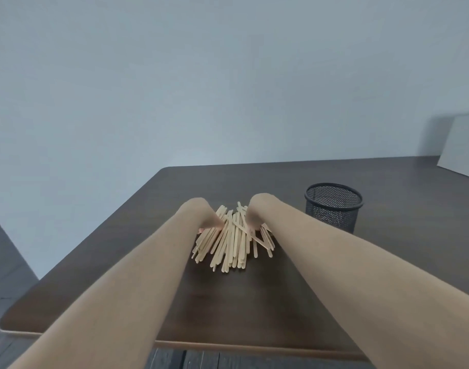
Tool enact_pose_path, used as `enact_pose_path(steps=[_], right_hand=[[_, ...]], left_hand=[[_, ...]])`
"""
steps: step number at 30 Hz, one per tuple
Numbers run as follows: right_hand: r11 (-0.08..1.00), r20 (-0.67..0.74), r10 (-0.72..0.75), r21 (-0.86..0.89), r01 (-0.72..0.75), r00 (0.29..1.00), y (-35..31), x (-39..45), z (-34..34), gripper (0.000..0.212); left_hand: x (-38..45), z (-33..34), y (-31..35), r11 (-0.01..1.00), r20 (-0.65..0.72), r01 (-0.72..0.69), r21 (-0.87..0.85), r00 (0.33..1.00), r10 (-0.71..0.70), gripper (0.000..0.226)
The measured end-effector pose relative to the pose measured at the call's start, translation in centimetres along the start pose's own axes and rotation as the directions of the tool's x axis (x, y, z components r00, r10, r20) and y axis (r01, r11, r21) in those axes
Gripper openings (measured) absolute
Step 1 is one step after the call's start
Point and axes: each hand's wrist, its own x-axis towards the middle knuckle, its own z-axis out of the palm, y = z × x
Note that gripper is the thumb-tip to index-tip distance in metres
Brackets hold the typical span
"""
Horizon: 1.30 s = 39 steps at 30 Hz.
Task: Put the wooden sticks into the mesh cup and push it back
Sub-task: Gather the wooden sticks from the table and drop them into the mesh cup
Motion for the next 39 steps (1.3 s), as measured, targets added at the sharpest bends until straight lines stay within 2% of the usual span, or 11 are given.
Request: enact_pose_path(steps=[5, 10, 14, 17, 20, 22, 26, 30, 34, 36, 39], right_hand=[[1.0, 0.042, 0.018, -0.012, -0.017, 0.999, -0.2, 0.3, 0.0, 0.044], [0.998, 0.006, 0.055, 0.014, -0.055, 0.998, -0.5, 0.2, 0.1, 0.007], [0.995, 0.027, 0.082, 0.049, -0.083, 0.996, -0.6, 0.3, 0.3, 0.02], [0.989, 0.041, 0.091, 0.111, -0.095, 0.995, -0.7, 0.6, 0.5, 0.012], [0.958, 0.073, 0.106, 0.259, -0.121, 0.992, -0.2, 0.6, 0.6, 0.019], [0.932, 0.082, 0.124, 0.333, -0.145, 0.989, 0.0, 0.3, 0.6, 0.012], [0.935, -0.012, 0.096, 0.345, -0.086, 0.995, 0.0, 0.2, 0.8, 0.046], [0.907, -0.114, 0.14, 0.413, -0.082, 0.983, 0.2, -0.2, 0.7, 0.05], [0.722, -0.145, 0.285, 0.682, -0.113, 0.948, 0.6, 0.3, 1.5, 0.044], [0.639, -0.194, 0.295, 0.768, -0.043, 0.936, 0.7, 0.6, 1.4, 0.039], [0.583, -0.356, 0.277, 0.8, 0.139, 0.892, 1.0, 0.4, 0.5, 0.034]], left_hand=[[0.4, 0.7, 0.3, 0.999, -0.05, 0.011, 0.042, 0.999, -0.009, 0.028], [0.1, 0.6, 0.6, 0.997, -0.038, 0.004, 0.076, 0.999, -0.001, 0.029], [0.2, 0.7, 0.8, 0.994, -0.025, 0.004, 0.111, 1.0, -0.001, 0.031], [0.2, 0.9, 0.7, 0.992, -0.049, -0.002, 0.129, 0.999, 0.009, 0.029], [0.4, 1.2, 0.5, 0.992, -0.08, -0.021, 0.123, 0.996, 0.031, 0.021], [0.6, 1.5, 0.3, 0.993, -0.107, -0.032, 0.116, 0.993, 0.045, 0.016], [0.9, 1.9, 0.1, 0.995, -0.126, -0.019, 0.099, 0.991, 0.031, 0.031], [1.2, 2.0, 0.2, 0.999, -0.134, 0.025, -0.033, 0.99, -0.03, 0.037], [1.6, 2.2, -0.3, 0.961, -0.199, 0.051, -0.271, 0.974, -0.107, 0.038], [1.5, 2.0, -0.7, 0.909, -0.271, 0.032, -0.415, 0.949, -0.158, 0.04], [1.2, 0.9, -0.7, 0.856, -0.413, -0.096, -0.508, 0.899, -0.144, 0.039]])
